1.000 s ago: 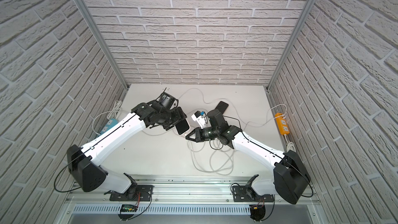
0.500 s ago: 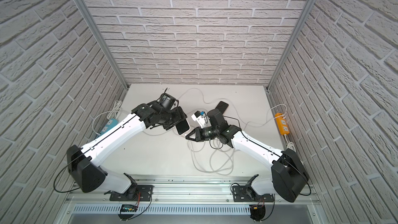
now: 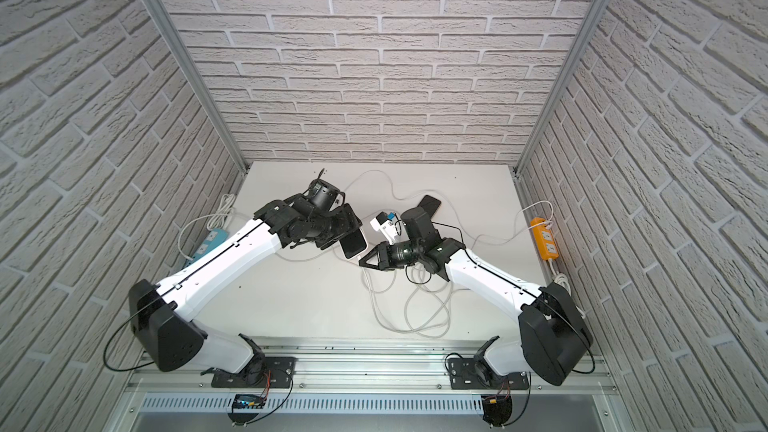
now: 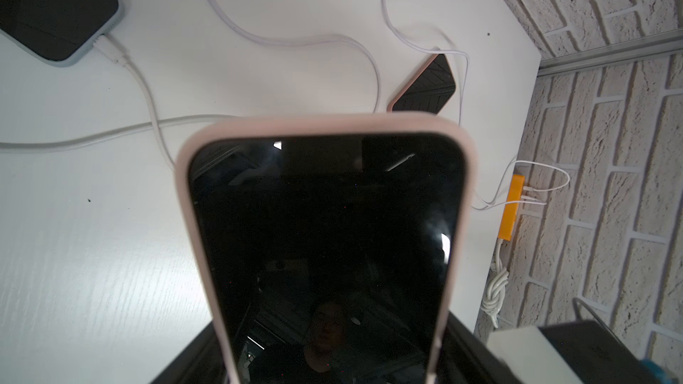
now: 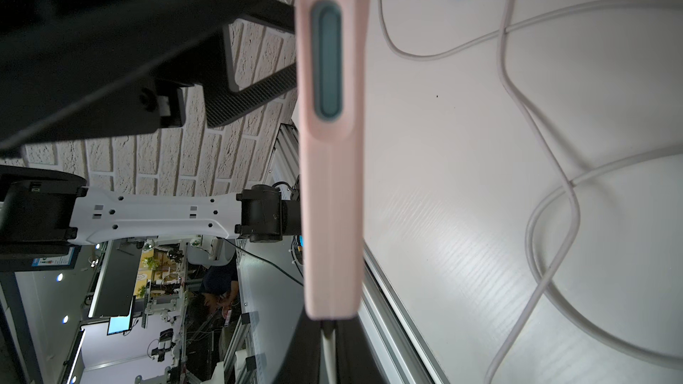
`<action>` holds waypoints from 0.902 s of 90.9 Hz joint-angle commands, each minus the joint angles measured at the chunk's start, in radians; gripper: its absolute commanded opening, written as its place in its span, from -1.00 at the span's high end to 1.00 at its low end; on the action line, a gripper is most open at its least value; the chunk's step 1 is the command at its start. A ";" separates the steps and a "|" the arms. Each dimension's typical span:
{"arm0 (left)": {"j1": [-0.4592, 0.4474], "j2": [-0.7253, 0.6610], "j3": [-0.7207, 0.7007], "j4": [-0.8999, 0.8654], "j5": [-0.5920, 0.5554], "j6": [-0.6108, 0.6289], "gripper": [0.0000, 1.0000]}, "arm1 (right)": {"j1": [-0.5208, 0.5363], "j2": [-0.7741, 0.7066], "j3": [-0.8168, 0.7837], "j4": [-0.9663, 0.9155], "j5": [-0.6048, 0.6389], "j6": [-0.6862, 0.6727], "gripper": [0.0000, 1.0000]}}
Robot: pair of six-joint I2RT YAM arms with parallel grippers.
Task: Plug the charging cable into the phone
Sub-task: Insert the charging cable into the phone.
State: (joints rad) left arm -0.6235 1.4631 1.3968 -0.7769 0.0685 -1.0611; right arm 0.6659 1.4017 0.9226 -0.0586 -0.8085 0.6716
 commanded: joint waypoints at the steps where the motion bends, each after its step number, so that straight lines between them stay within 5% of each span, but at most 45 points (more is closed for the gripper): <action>1: -0.041 -0.020 -0.009 -0.053 0.105 0.018 1.00 | -0.034 0.006 0.057 0.169 0.069 -0.032 0.93; 54: -0.056 -0.012 -0.003 -0.077 0.085 0.016 1.00 | -0.053 0.066 0.102 0.205 0.068 -0.034 0.94; 70: -0.002 -0.023 0.023 -0.150 0.025 0.020 1.00 | -0.071 0.023 0.079 0.116 0.044 -0.095 0.16; 82: 0.079 -0.029 0.004 -0.162 0.004 0.014 1.00 | -0.075 -0.057 0.026 0.041 0.054 -0.136 -0.06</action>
State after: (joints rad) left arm -0.6163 1.4631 1.4006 -0.9073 0.0822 -1.0485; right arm 0.5919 1.4319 0.9771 -0.0063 -0.7738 0.5938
